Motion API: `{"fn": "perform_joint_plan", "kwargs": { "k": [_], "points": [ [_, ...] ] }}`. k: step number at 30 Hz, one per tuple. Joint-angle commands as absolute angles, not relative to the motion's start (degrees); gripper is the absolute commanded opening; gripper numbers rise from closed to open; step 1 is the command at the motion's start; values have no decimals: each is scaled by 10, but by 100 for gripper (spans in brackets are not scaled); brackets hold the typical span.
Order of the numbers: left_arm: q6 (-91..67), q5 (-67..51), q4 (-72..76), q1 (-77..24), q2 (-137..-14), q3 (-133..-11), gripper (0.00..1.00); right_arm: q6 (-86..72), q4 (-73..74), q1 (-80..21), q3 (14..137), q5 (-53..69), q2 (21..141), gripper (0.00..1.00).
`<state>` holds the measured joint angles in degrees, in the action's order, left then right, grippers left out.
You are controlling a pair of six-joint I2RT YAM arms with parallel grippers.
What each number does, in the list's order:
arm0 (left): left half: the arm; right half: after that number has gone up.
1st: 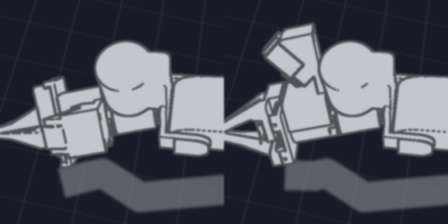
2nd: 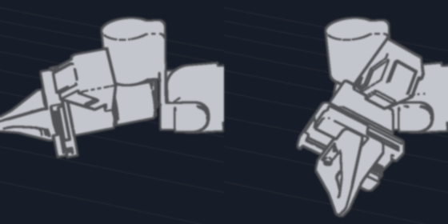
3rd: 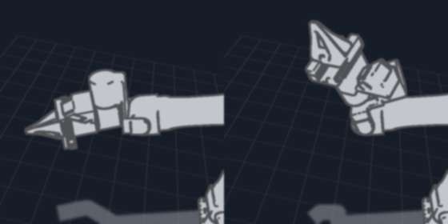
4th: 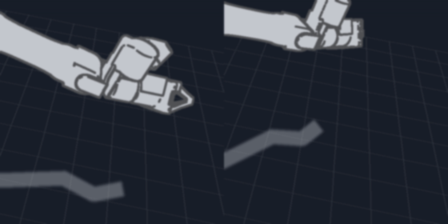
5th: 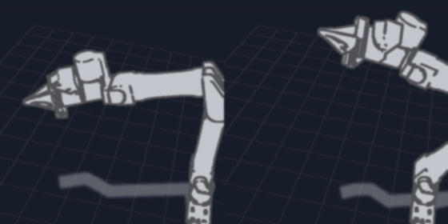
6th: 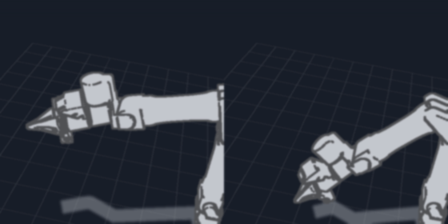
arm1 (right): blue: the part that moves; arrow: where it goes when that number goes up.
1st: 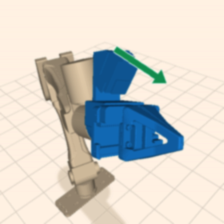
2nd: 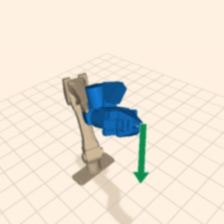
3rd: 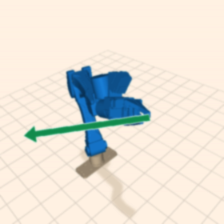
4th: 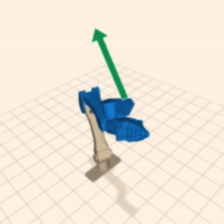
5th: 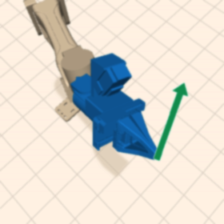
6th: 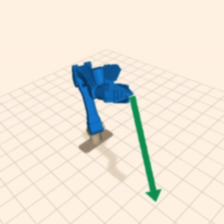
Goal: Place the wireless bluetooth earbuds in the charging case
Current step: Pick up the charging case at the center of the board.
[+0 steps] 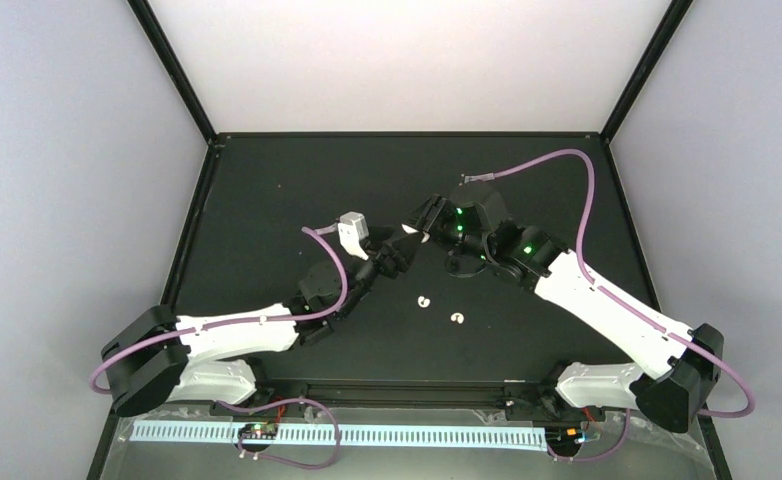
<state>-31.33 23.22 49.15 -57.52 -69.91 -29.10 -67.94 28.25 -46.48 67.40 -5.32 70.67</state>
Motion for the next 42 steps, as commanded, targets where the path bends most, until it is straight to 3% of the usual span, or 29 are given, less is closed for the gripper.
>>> {"fn": "perform_joint_plan", "kwargs": {
  "k": [1, 19, 36, 42],
  "points": [
    [-316, 229, 532, -578, -708, -319, 82, -685, 272, -462, 688, -47, 694, 56],
    [-306, 226, 540, -578, -729, -338, 65, -680, 272, -462, 692, -45, 692, 56],
    [-301, 220, 545, -578, -729, -341, 39, -679, 272, -462, 689, -43, 688, 57],
    [-297, 216, 548, -578, -729, -339, 32, -673, 264, -462, 686, -35, 685, 65]
  ]
}}
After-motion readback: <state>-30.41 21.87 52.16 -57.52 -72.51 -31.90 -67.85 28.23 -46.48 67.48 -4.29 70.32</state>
